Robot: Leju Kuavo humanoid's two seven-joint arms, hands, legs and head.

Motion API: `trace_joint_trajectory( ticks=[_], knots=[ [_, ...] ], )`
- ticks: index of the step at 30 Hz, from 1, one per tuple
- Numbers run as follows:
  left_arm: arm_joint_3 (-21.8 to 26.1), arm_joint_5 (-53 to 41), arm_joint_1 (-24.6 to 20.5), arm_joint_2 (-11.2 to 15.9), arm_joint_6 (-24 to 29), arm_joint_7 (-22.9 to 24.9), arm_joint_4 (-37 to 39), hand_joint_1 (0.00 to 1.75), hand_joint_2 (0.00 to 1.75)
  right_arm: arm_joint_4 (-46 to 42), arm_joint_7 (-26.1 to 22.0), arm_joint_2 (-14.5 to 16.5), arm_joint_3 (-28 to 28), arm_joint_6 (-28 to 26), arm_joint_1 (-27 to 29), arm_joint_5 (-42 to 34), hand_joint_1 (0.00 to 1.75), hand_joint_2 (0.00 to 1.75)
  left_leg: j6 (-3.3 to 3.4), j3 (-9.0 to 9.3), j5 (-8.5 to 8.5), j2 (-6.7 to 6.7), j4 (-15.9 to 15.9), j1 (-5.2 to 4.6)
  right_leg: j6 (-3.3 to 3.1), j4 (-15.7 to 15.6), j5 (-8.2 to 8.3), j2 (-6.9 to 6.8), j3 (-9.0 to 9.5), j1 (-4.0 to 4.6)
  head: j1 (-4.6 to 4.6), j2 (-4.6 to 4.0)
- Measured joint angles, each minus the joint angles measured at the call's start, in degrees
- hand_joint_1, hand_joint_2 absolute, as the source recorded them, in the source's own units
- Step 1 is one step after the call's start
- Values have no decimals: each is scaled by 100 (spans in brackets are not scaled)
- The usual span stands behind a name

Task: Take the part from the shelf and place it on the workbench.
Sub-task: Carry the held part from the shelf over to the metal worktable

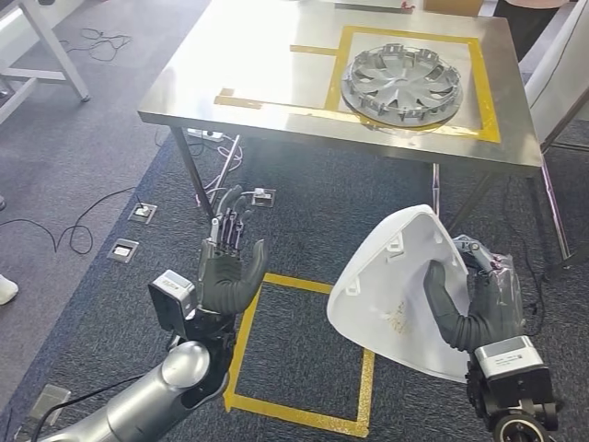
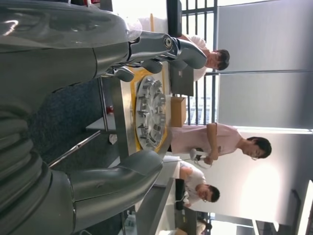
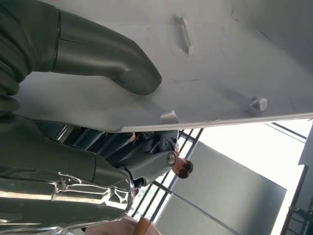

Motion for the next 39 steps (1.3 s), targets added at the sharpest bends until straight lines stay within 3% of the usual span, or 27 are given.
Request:
trace_joint_trajectory(
  ticks=[3, 5, 7, 9, 10, 12, 15, 17, 19, 21, 23, 26, 27, 28, 29, 31, 33, 37, 39],
  knots=[
    [0, -11, -1, 3, 3, 4, -1, 0, 175, 0, -3, 0, 1, 16, -10, -14, 175, 175, 63, 19, -39, 1, -20, -11, 47, 16, 16, -1, 38, -17, 1, 0],
    [0, -27, -2, 2, 6, 13, -4, 0, 175, 0, -5, 0, 1, 29, -23, -21, 175, 175, 122, 129, -65, 7, -80, 16, 70, 165, -49, -9, 14, -28, 10, 0],
    [0, -39, -9, -1, 10, 19, -7, 0, 175, 0, -12, 0, 1, 39, -43, -27, 175, 175, 162, 252, -86, 14, -115, 28, 50, 739, -327, -15, -258, -18, 55, 0],
    [0, -43, -5, -2, 12, 23, -7, 0, 175, 0, -19, 0, 3, 46, -51, -32, 175, 175, 174, 298, -120, 15, -115, 10, 30, 1610, -655, -15, -742, 5, 92, 0],
    [0, -45, 3, -3, 13, 24, -7, 0, 175, 0, -19, 0, 5, 50, -45, -34, 175, 175, 171, 312, -136, 13, -113, 3, 25, 1908, -736, -15, -940, 10, 95, 0],
    [0, -46, 13, -3, 13, 24, -7, 0, 175, 0, -20, 0, 8, 55, -36, -36, 175, 175, 165, 331, -155, 10, -112, -4, 18, 2115, -755, -15, -1107, 11, 94, 0],
    [0, -48, 17, -3, 13, 24, -7, 0, 175, 0, -19, 0, 8, 55, -33, -38, 175, 175, 159, 348, -166, 5, -111, -5, 13, 2039, -680, -16, -1095, 11, 94, 0],
    [0, -54, 14, -2, 14, 27, -6, 0, 175, 3, -22, 0, 8, 55, -42, -46, 175, 175, 66, 452, -253, -14, -105, -8, -63, 1112, -249, -15, -743, 50, 106, 0],
    [0, -63, 16, -2, 14, 29, -5, 0, 175, 5, -26, 1, 10, 55, -47, -56, 175, 175, -57, 553, -345, -25, -82, -17, -188, 260, 147, -13, -401, 94, 94, 0],
    [0, -70, 14, -2, 13, 27, -8, 0, 175, 1, -28, 2, 9, 54, -42, -58, 175, 175, -118, 553, -379, -12, -8, -12, -270, 238, 172, -6, -336, 86, 57, 0],
    [0, -74, 5, -1, 13, 26, -10, 0, 175, -1, -31, 3, 3, 47, -48, -61, 175, 175, -155, 321, -497, 12, 442, -1, -324, 195, 154, -2, -235, 76, 29, 0],
    [0, -79, 12, -1, 13, 33, -9, 0, 175, 0, -31, 7, 7, 50, -47, -67, 175, 175, -171, -498, -860, 25, 1615, -5, -385, 177, 73, -5, -132, 116, -28, 0],
    [0, -81, 18, -1, 16, 37, -9, 0, 175, 0, -30, 7, 9, 53, -41, -69, 175, 175, -160, -693, -896, 25, 1772, -10, -398, 177, 34, -2, -91, 135, -42, 0],
    [0, -85, 23, 1, 23, 39, -9, 0, 175, 0, -29, 7, 10, 58, -36, -71, 175, 175, -133, -777, -818, 24, 1703, -20, -405, 177, -12, 4, -37, 153, -51, 0],
    [0, -88, 28, 3, 34, 41, -9, 0, 175, 0, -28, 7, 10, 63, -34, -73, 175, 175, -89, -745, -605, 24, 1414, -40, -408, 175, -63, 10, 30, 169, -60, 0],
    [0, -97, 32, 6, 52, 42, -9, 0, 175, 1, -26, 7, 10, 79, -35, -73, 175, 175, 34, -502, 7, 20, 538, -109, -401, 175, -177, 23, 161, 200, -70, 0],
    [0, -102, 43, 5, 48, 44, -11, 0, 175, 4, -10, 7, 11, 83, -32, -66, 175, 175, 114, -333, 294, 6, 36, -163, -369, 164, -283, 37, 220, 222, -58, 0],
    [0, -108, 52, -10, -18, 42, -20, 0, 175, -1, 30, 7, 8, 35, -39, -23, 175, 175, 199, -116, 246, -7, -81, -137, -249, 404, -376, 23, 269, 225, -34, 0],
    [0, -109, 51, -25, -35, 40, -20, 0, 175, -3, 34, 7, 5, 23, -51, -14, 175, 175, 227, 4, 191, -3, -103, -114, -196, 983, -593, 12, -38, 211, 7, 0]
  ],
)
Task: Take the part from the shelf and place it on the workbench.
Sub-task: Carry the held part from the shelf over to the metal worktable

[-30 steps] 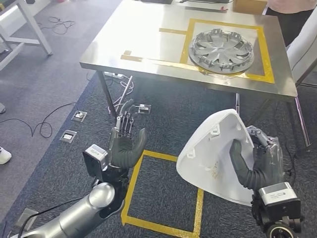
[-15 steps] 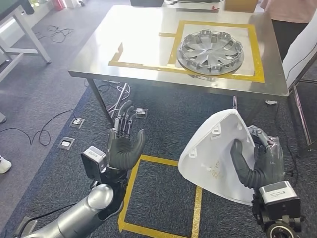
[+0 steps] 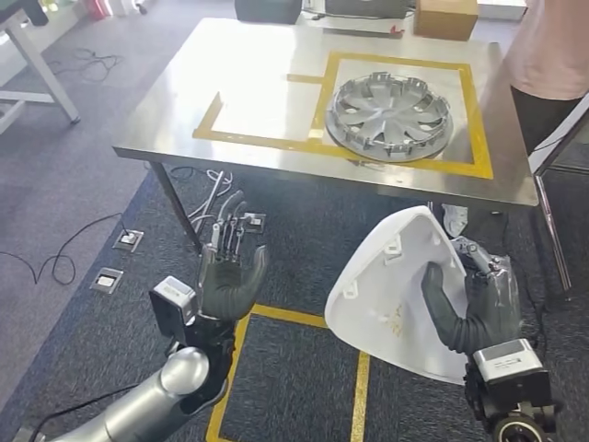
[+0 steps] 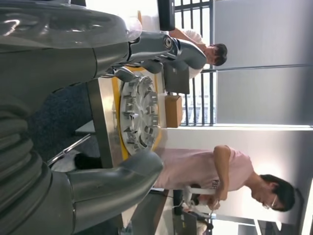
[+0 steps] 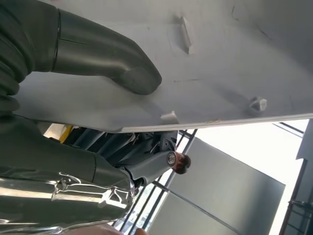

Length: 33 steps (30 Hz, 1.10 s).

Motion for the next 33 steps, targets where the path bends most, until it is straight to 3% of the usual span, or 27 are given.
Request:
trace_joint_trajectory(
  ticks=[2, 3, 4, 5, 7, 9, 13, 15, 17, 18, 19, 20, 22, 24, 27, 29, 31, 33],
  knots=[
    [0, 0, 10, -9, -10, 0, 0, 0, 175, 1, 6, -1, 1, -6, 9, 2, 175, 175, 9, 75, -78, 0, 2, 6, 40, 731, -334, -6, -490, -18, 28, 0],
    [0, 1, 21, -11, -13, 1, 0, 0, 175, 1, 10, -1, 2, -8, 19, 2, 175, 175, 4, 127, -126, -2, 2, 7, 54, 909, -450, -9, -670, -30, 30, 0],
    [0, 1, 32, -12, -14, 1, 0, 0, 175, 1, 12, -1, 2, -8, 26, 2, 175, 175, -4, 196, -179, -5, 3, 8, 63, 888, -449, -12, -761, -40, 33, 0],
    [0, 1, 40, -13, -14, 1, 0, 0, 175, 1, 14, -1, 2, -8, 28, 2, 175, 175, -15, 278, -236, -9, 3, 9, 61, 658, -282, -14, -754, -47, 37, 0],
    [0, 1, 44, -18, -14, 1, 1, 0, 175, 1, 14, -2, 2, -10, 28, 2, 175, 175, -45, 425, -348, -14, 10, 3, 30, -134, 405, -16, -627, -48, 60, 0],
    [0, 3, 50, -25, -14, 5, 1, 0, 175, 3, 19, -2, 3, -13, 30, 1, 175, 175, -97, 470, -433, -30, 20, -13, -38, -655, 846, -17, -550, -28, 80, 0],
    [-4, -4, 35, -28, -21, 2, -2, 0, 175, -1, 27, -1, 2, -15, 27, 13, 175, 175, -226, 455, -542, -27, 197, -17, -188, -784, 932, -17, -420, -34, 60, 0],
    [-4, -15, 15, -28, -26, -1, -2, 0, 175, -2, 30, 0, 3, -15, 21, 21, 175, 175, -292, 155, -736, -1, 745, 11, -236, -802, 911, -16, -347, -47, 28, 0],
    [-4, -29, 17, -27, -26, 0, -1, 0, 175, 0, 33, 0, 4, -3, 22, 25, 175, 175, -339, -371, -1032, 9, 1538, 40, -261, -803, 858, -17, -314, -47, 0, 0],
    [-4, -35, 25, -26, -25, 1, 0, 0, 175, 1, 33, 0, 4, 9, 22, 25, 175, 175, -350, -574, -1115, 10, 1773, 54, -261, -803, 828, -16, -291, -48, -6, 0],
    [-4, -38, 31, -25, -23, 2, 0, 0, 175, 2, 34, 0, 4, 24, 22, 26, 175, 175, -349, -673, -1080, 11, 1797, 67, -255, -803, 793, -14, -254, -49, -15, 0],
    [-4, -40, 33, -23, -21, 2, 0, 0, 175, 3, 35, 0, 4, 37, 21, 25, 175, 175, -344, -649, -906, 14, 1593, 79, -245, -803, 752, -12, -202, -51, -26, 0],
    [-4, -46, 30, -20, -19, 3, 0, 0, 175, 10, 36, 0, 4, 66, 2, 23, 175, 175, -323, -369, -339, 32, 755, 95, -207, -803, 655, -11, -80, -51, -44, 0],
    [-4, -50, 21, -23, -20, -1, 0, 0, 175, 31, 39, 0, 4, 100, -39, 12, 175, 175, -284, -151, -110, 58, 170, 75, -144, -806, 566, -7, -7, -40, -41, 0],
    [-4, -70, 17, -33, -11, -26, 0, 0, 175, 68, 40, 0, 4, 167, -86, -14, 175, 175, -178, -54, -122, 38, 74, 63, -40, -736, 505, -13, 41, -36, -26, 0],
    [-4, -87, 5, -42, -3, -44, 0, 0, 175, 90, 35, 0, 4, 197, -111, -24, 175, 175, -112, 46, -138, 26, 62, 73, 1, -530, 394, -22, -2, -47, -10, 0],
    [-4, -93, -9, -54, 2, -55, 0, 0, 175, 108, 33, 0, 4, 208, -145, -30, 175, 175, -66, 106, -173, 24, 59, 73, 28, -84, 202, -27, -214, -50, 18, 0],
    [-4, -97, -8, -60, 13, -62, 0, 0, 175, 133, 33, 1, 8, 216, -164, -36, 175, 175, -41, 141, -216, 23, 61, 61, 49, 536, -51, -27, -592, -48, 39, 0]
  ],
)
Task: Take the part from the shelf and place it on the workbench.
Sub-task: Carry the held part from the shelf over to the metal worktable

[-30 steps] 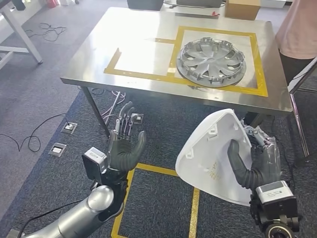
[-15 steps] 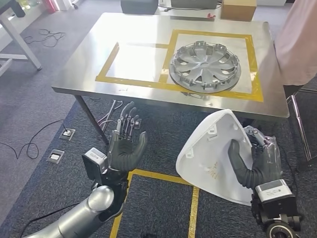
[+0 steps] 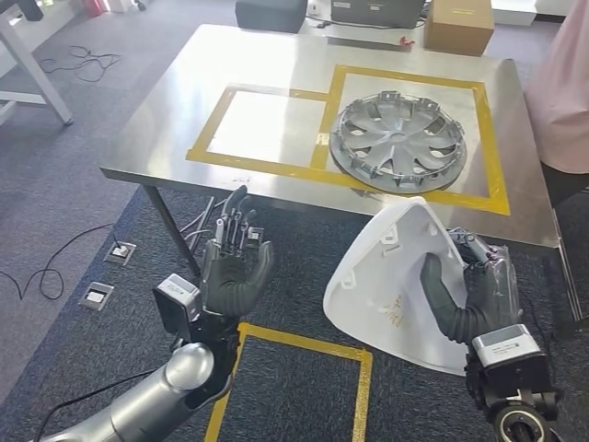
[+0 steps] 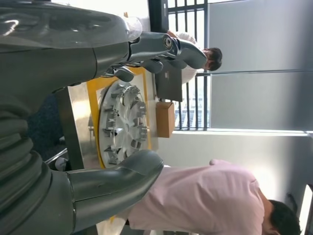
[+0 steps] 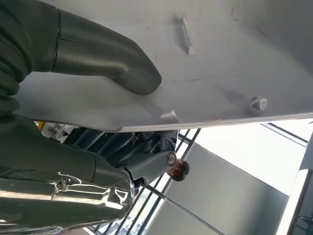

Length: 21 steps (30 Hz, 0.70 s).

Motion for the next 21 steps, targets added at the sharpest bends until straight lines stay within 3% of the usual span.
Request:
trace_joint_trajectory(
  ticks=[2, 3, 5, 7, 9, 11, 13, 16, 17, 18, 20, 21],
  knots=[
    [0, -16, 9, -1, 18, -4, 0, 0, 175, 44, 0, 1, 10, 19, -7, -5, 175, 175, 16, 68, -66, -7, 1, -21, 1, 328, -86, -1, -291, 0, 4, 0],
    [0, -26, 13, -2, 27, -5, 0, 0, 175, 66, -1, 2, 15, 30, -11, -8, 175, 175, 19, 119, -104, -14, 1, -35, -21, 212, 38, -1, -306, 5, 5, 0],
    [0, -38, 14, -5, 38, -7, 0, 0, 175, 96, -3, 2, 19, 47, -33, -14, 175, 175, 20, 232, -182, -25, -2, -60, -122, -492, 576, -3, -112, 39, 13, 0],
    [0, -38, 17, -10, 46, -11, -1, 0, 175, 115, -4, 5, 20, 58, -65, -21, 175, 175, -9, 284, -239, -29, -6, -73, -239, -1116, 876, -10, 94, 100, 17, 0],
    [0, -44, 27, -13, 59, -16, -5, 0, 175, 131, -6, 21, 26, 67, -90, -24, 175, 175, -66, 296, -251, -27, 12, -73, -301, -1320, 889, -13, 168, 142, 18, 0],
    [0, -55, 30, -7, 77, -16, -23, 0, 175, 146, -8, 41, 33, 82, -109, -23, 175, 175, -123, 308, -285, -20, 90, -76, -328, -1402, 935, -4, 276, 112, 24, 0],
    [0, -70, 14, 1, 89, -13, -50, 0, 175, 165, -4, 63, 39, 108, -142, -33, 175, 175, -184, 109, -441, -15, 499, -64, -350, -1455, 929, -5, 401, 59, 6, 0],
    [0, -87, 15, 5, 89, 9, -62, 0, 175, 218, 11, 103, 50, 162, -180, -81, 175, 175, -295, -608, -790, -10, 1558, 17, -358, -1464, 863, -15, 466, 34, -26, 0],
    [0, -90, 20, 8, 88, 20, -62, 0, 175, 244, 14, 112, 54, 174, -185, -92, 175, 175, -327, -768, -788, -8, 1692, 47, -346, -1461, 830, -15, 492, 25, -27, 0],
    [0, -92, 21, 12, 86, 30, -63, 0, 175, 269, 15, 121, 56, 184, -193, -97, 175, 175, -357, -817, -665, -4, 1611, 75, -328, -1455, 791, -13, 528, 11, -28, 0],
    [0, -95, 18, 21, 85, 39, -73, 0, 175, 313, 16, 148, 62, 193, -222, -102, 175, 175, -414, -598, -129, 7, 879, 121, -267, -1431, 689, -7, 623, -29, -33, 0],
    [0, -96, 12, 24, 85, 41, -78, 0, 175, 330, 16, 160, 66, 194, -239, -103, 175, 175, -429, -445, 43, 13, 475, 129, -227, -1411, 635, -3, 667, -43, -39, 0]
  ],
)
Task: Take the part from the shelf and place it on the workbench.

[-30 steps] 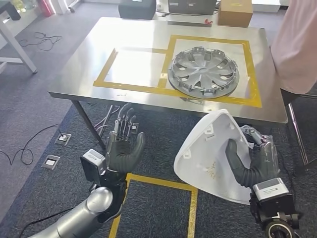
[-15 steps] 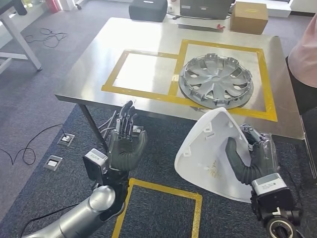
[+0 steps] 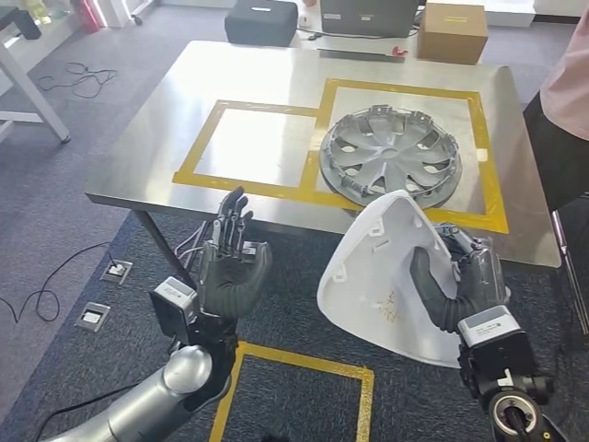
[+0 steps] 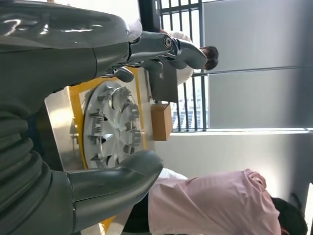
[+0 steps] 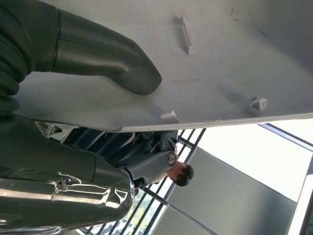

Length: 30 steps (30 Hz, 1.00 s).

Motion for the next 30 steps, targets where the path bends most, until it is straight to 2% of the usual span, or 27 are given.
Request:
trace_joint_trajectory(
  ticks=[1, 2, 3, 5, 6, 7, 10, 11, 12, 13, 15, 16, 17, 20, 22, 23, 25, 26, 27, 28, 30],
  knots=[
    [0, -1, -9, 2, -2, 4, -8, 0, 175, 13, 0, 9, 4, 0, -18, -4, 175, 175, 20, 115, 65, 7, -283, -6, 43, 11, -47, 4, 19, -5, -10, 0],
    [0, 0, -15, 3, -7, 10, -16, 0, 175, 25, 2, 18, 10, -3, -36, -11, 175, 175, 64, 173, 77, 5, -427, -19, 87, 18, -84, 5, 28, -1, -14, 0],
    [-1, 2, -20, 5, -18, 16, -24, 0, 175, 36, 3, 22, 18, -15, -51, -20, 175, 175, 130, 187, 12, 2, -447, -33, 125, 29, -104, 8, 45, 6, -16, 0],
    [-2, 7, -28, 7, -41, 21, -37, 0, 175, 52, 7, 30, 30, -53, -75, -40, 175, 175, 250, 250, 40, -14, -452, -36, 186, 74, -153, 3, 71, 0, -5, 0],
    [-2, 9, -37, 8, -51, 20, -41, 0, 175, 59, 5, 31, 32, -75, -84, -48, 175, 175, 295, 298, 16, -17, -455, -33, 206, 208, -191, 0, 33, -6, 5, 0],
    [-2, 14, -49, 6, -56, 19, -44, 0, 175, 63, 6, 31, 33, -91, -94, -56, 175, 175, 332, 349, -8, -20, -459, -36, 218, 453, -263, -5, -89, -14, 21, 0],
    [-4, 34, -59, 3, -63, 18, -49, 0, 175, 79, 8, 32, 43, -120, -100, -73, 175, 175, 401, 457, -112, -20, -462, -66, 237, 1624, -658, -7, -811, -10, 62, 0],
    [-7, 42, -57, 3, -63, 17, -49, 0, 175, 91, 10, 32, 51, -122, -96, -74, 175, 175, 411, 503, -153, -23, -462, -79, 239, 1840, -744, -6, -1000, -8, 65, 0],
    [-9, 49, -56, 3, -63, 16, -49, 0, 175, 105, 15, 32, 61, -122, -96, -73, 175, 175, 415, 558, -196, -27, -462, -92, 231, 1866, -734, -7, -1093, -7, 65, 0],
    [-12, 54, -57, 3, -64, 15, -49, 0, 175, 122, 23, 32, 68, -122, -102, -70, 175, 175, 414, 631, -245, -33, -462, -104, 207, 1642, -571, -6, -1073, -2, 65, 0],
    [-15, 61, -61, -3, -67, 13, -49, 0, 175, 157, 37, 32, 74, -120, -129, -64, 175, 175, 398, 784, -350, -41, -465, -121, 119, 833, 13, -7, -858, 31, 75, 0],
    [-17, 64, -65, -8, -69, 12, -49, 0, 175, 177, 43, 32, 76, -118, -152, -62, 175, 175, 382, 843, -397, -47, -467, -130, 75, 459, 212, -9, -752, 57, 79, 0],
    [-19, 69, -72, -13, -72, 11, -49, 0, 175, 193, 45, 35, 79, -115, -173, -61, 175, 175, 355, 871, -435, -49, -471, -135, 40, 245, 324, -10, -670, 82, 84, 0],
    [-23, 78, -93, -25, -76, 6, -55, 0, 175, 226, 48, 54, 84, -106, -208, -58, 175, 175, 263, 908, -483, -43, -436, -144, -28, 113, 334, -4, -537, 98, 89, 0],
    [-24, 76, -112, -25, -75, 1, -62, 0, 175, 251, 47, 69, 86, -91, -238, -55, 175, 175, 214, 800, -522, -31, -175, -137, -71, 61, 336, -1, -439, 70, 83, 0],
    [-24, 76, -122, -24, -75, 0, -63, 0, 175, 264, 46, 80, 89, -82, -258, -50, 175, 175, 188, 624, -597, -27, 119, -128, -89, 41, 325, -2, -402, 60, 74, 0],
    [-24, 77, -125, -22, -75, -2, -64, 0, 175, 297, 43, 109, 99, -69, -286, -40, 175, 175, 135, 90, -858, -24, 892, -113, -117, 36, 271, -11, -368, 59, 56, 0],
    [-25, 79, -116, -20, -75, -2, -63, 0, 175, 318, 40, 122, 107, -69, -289, -35, 175, 175, 112, -158, -959, -23, 1179, -107, -121, 36, 236, -18, -344, 60, 49, 0],
    [-25, 83, -107, -15, -75, -2, -63, 0, 175, 340, 38, 134, 114, -69, -289, -32, 175, 175, 102, -312, -960, -21, 1274, -103, -122, 37, 194, -35, -305, 61, 41, 0],
    [-26, 88, -104, -10, -76, -1, -62, 0, 175, 361, 37, 145, 120, -70, -289, -27, 175, 175, 104, -341, -819, -15, 1133, -102, -116, 38, 147, -50, -251, 61, 32, 0],
    [-26, 98, -107, 0, -77, 0, -62, 0, 175, 399, 34, 167, 127, -74, -291, -22, 175, 175, 148, -122, -244, 54, 348, -107, -90, 37, 35, -93, -117, 62, 9, 0]
  ],
)
